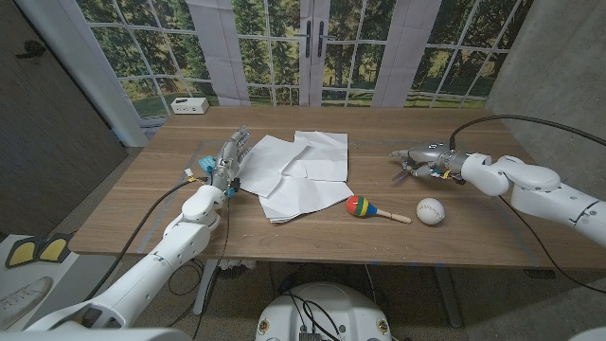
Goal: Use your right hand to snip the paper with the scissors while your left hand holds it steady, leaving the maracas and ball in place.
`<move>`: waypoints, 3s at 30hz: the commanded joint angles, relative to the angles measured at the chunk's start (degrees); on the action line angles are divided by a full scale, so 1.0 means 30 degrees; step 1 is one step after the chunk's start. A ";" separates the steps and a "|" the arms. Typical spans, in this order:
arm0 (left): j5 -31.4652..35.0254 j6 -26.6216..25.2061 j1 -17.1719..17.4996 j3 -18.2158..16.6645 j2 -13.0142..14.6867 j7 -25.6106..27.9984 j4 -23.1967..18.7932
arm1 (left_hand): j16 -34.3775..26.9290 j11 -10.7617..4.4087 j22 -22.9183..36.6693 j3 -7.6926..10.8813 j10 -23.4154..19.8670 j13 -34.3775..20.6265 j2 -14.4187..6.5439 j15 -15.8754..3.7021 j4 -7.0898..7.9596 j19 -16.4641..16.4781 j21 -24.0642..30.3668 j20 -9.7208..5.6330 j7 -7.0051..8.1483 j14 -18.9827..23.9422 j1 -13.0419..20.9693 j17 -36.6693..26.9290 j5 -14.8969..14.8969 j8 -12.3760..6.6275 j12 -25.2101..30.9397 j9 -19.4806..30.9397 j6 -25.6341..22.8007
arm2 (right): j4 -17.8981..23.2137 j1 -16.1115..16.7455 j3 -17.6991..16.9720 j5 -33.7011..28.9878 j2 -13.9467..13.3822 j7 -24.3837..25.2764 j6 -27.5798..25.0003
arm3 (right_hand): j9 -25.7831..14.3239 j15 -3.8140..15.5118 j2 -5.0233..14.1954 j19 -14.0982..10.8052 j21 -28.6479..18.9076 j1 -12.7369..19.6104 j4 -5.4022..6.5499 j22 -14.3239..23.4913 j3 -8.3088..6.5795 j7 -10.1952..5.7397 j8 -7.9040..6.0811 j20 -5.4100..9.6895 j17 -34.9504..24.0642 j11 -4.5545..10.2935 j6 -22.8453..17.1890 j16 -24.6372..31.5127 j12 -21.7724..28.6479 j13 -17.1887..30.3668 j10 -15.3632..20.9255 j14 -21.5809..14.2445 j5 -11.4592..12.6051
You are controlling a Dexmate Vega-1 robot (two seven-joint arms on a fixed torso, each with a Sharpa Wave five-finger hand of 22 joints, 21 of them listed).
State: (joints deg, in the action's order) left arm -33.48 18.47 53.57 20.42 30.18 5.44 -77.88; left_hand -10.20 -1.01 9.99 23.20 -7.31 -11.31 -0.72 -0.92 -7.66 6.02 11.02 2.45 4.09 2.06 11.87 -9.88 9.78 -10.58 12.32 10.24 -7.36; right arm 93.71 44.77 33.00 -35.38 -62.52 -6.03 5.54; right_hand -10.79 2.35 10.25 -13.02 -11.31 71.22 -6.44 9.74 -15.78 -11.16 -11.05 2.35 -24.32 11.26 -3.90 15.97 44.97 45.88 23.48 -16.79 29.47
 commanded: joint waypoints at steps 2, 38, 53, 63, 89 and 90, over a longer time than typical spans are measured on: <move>-0.0026 0.0065 -0.0074 0.0051 -0.0060 -0.0149 0.0064 | -0.0092 0.0033 0.0032 0.0055 -0.0170 -0.0057 -0.0034 -0.0092 -0.0109 0.0034 0.0043 -0.0091 -0.0078 -0.0012 -0.0217 -0.0059 0.0071 -0.0056 0.0119 0.0037 -0.0166 | 0.0763 0.1102 -0.1141 0.1582 0.0002 0.1738 -0.0844 | -0.0076 0.3698 0.0214 0.0053 -0.0015 0.0086 0.0140 0.0087 -0.0059 -0.0087 -0.0044 0.0443 -0.0139 0.0299 -0.0336 -0.0111 0.2843 0.0350 0.1786 -0.0020 0.0040; -0.0078 0.0246 -0.0450 0.0157 -0.0276 -0.0455 0.0709 | -0.0099 0.0066 0.0031 0.0054 -0.0216 -0.0060 -0.0049 -0.0118 -0.0121 0.0051 0.0044 -0.0155 -0.0123 0.0030 -0.0241 -0.0058 0.0073 -0.0063 0.0116 0.0037 -0.0212 | 0.2166 0.3087 -0.3675 0.7793 0.1416 0.4443 -0.1980 | -0.0140 0.3696 0.0140 -0.0264 -0.0132 0.0830 0.0197 0.0079 0.0134 -0.0208 -0.0057 0.0309 -0.0912 0.0356 -0.2246 -0.0550 0.3932 -0.0995 0.2072 -0.0446 -0.0294; -0.0140 0.0149 -0.0321 0.0127 -0.0173 -0.0460 0.0505 | -0.0091 0.0067 0.0030 0.0053 -0.0241 -0.0060 -0.0052 -0.0120 -0.0127 0.0045 0.0040 -0.0161 -0.0137 0.0012 -0.0249 -0.0058 0.0073 -0.0063 0.0118 0.0037 -0.0222 | 0.3052 0.3994 -0.5063 1.1714 0.2301 0.4696 -0.2186 | -0.0143 0.3700 0.0111 -0.0453 -0.0147 0.0974 0.0156 0.0094 0.0265 -0.0196 -0.0035 0.0386 -0.1071 0.0359 -0.2437 -0.0621 0.4037 -0.1462 0.2212 -0.0583 -0.0419; -0.0204 0.0191 -0.0221 0.0081 -0.0166 -0.0457 0.0477 | -0.0091 0.0043 0.0030 0.0052 -0.0298 -0.0060 -0.0054 -0.0116 -0.0129 0.0044 0.0039 -0.0151 -0.0133 0.0013 -0.0256 -0.0057 0.0073 -0.0054 0.0135 0.0037 -0.0201 | 0.3171 0.4112 -0.5587 1.4061 0.2846 0.4432 -0.2574 | -0.0150 0.3697 0.0106 -0.0469 -0.0126 0.1050 0.0136 0.0101 0.0338 -0.0205 -0.0032 0.0437 -0.1139 0.0357 -0.2567 -0.0697 0.4112 -0.1700 0.2262 -0.0605 -0.0469; -0.0133 0.0107 -0.0315 0.0141 -0.0172 -0.0450 0.0495 | -0.0082 0.0025 0.0030 0.0051 -0.0323 -0.0060 -0.0062 -0.0118 -0.0135 0.0029 0.0033 -0.0125 -0.0133 -0.0020 -0.0272 -0.0058 0.0073 -0.0055 0.0128 0.0037 -0.0202 | 0.2935 0.4338 -0.6299 1.8621 0.3852 0.3936 -0.3055 | -0.0168 0.3637 0.0197 -0.0317 -0.0284 0.1196 0.0262 0.0247 0.0541 -0.0259 0.0027 -0.0425 -0.1759 0.0374 -0.2995 -0.0829 0.4261 -0.2279 0.2157 -0.0288 -0.0816; -0.0120 0.0093 -0.0330 0.0151 -0.0174 -0.0442 0.0494 | -0.0083 0.0036 0.0030 0.0051 -0.0320 -0.0060 -0.0062 -0.0129 -0.0135 0.0020 0.0030 -0.0121 -0.0132 -0.0017 -0.0272 -0.0057 0.0073 -0.0055 0.0126 0.0037 -0.0203 | 0.2883 0.4349 -0.6335 1.8881 0.3894 0.3855 -0.3024 | -0.0171 0.3643 0.0184 -0.0919 -0.0517 0.1259 0.0265 0.0262 0.0549 -0.0272 0.0054 -0.0524 -0.1910 0.0384 -0.3005 -0.0798 0.4354 -0.2326 0.2165 -0.0330 -0.0894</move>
State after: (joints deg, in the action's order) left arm -34.02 19.04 52.97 20.61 29.75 4.21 -76.56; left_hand -10.20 -0.81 10.00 23.20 -7.94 -11.31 -1.09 -0.92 -7.66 6.02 11.02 2.45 3.78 2.06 11.49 -9.88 9.78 -10.58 12.32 10.24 -7.67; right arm 103.29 57.22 15.92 11.88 -53.02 7.47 -2.83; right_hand -11.06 2.24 10.12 -13.45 -11.76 74.67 -5.91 10.28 -14.22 -11.88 -11.04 1.67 -29.24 11.36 -12.60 13.75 47.32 39.10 23.59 -17.90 27.28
